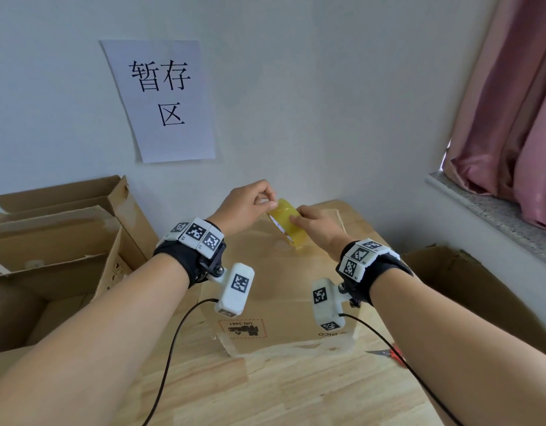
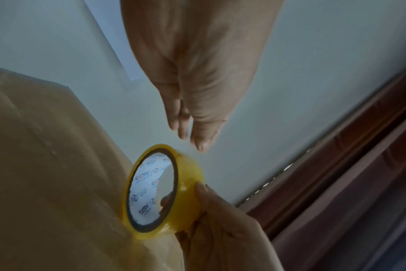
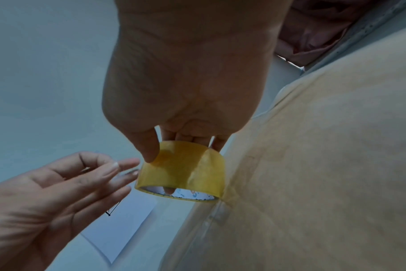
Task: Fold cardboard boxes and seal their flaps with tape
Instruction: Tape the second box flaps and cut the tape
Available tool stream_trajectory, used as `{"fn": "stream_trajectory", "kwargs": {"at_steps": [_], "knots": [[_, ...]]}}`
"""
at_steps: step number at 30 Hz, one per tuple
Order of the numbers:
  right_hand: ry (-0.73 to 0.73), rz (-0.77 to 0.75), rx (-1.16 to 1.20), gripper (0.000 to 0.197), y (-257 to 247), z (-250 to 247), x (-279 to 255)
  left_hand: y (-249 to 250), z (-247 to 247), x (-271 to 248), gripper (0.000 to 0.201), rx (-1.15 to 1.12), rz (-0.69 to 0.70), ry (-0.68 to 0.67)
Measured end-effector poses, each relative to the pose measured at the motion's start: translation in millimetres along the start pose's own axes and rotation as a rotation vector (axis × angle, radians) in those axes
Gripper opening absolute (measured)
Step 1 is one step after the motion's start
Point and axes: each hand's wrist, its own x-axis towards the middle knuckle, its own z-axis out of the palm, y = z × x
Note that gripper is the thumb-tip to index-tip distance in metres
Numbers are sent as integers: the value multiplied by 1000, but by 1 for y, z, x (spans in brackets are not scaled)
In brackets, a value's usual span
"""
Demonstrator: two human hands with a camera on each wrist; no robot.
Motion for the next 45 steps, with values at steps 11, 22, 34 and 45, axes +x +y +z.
{"fn": "stream_trajectory", "kwargs": {"at_steps": [11,22,34,45], "knots": [[2,-69,-67,15,-3,9,4,-11,-1,-30,8,-50,32,34],[-26,-96,-117,24,-14,7,5,2,-9,-38,10,-136,-3,-21],[-38,-192,-186,19,-28,15,13,-1,-15,-8,5,-7,-20,116],[80,-124,-91,13,-27,25,34,-3,-14,3,6,-42,-101,180]]}}
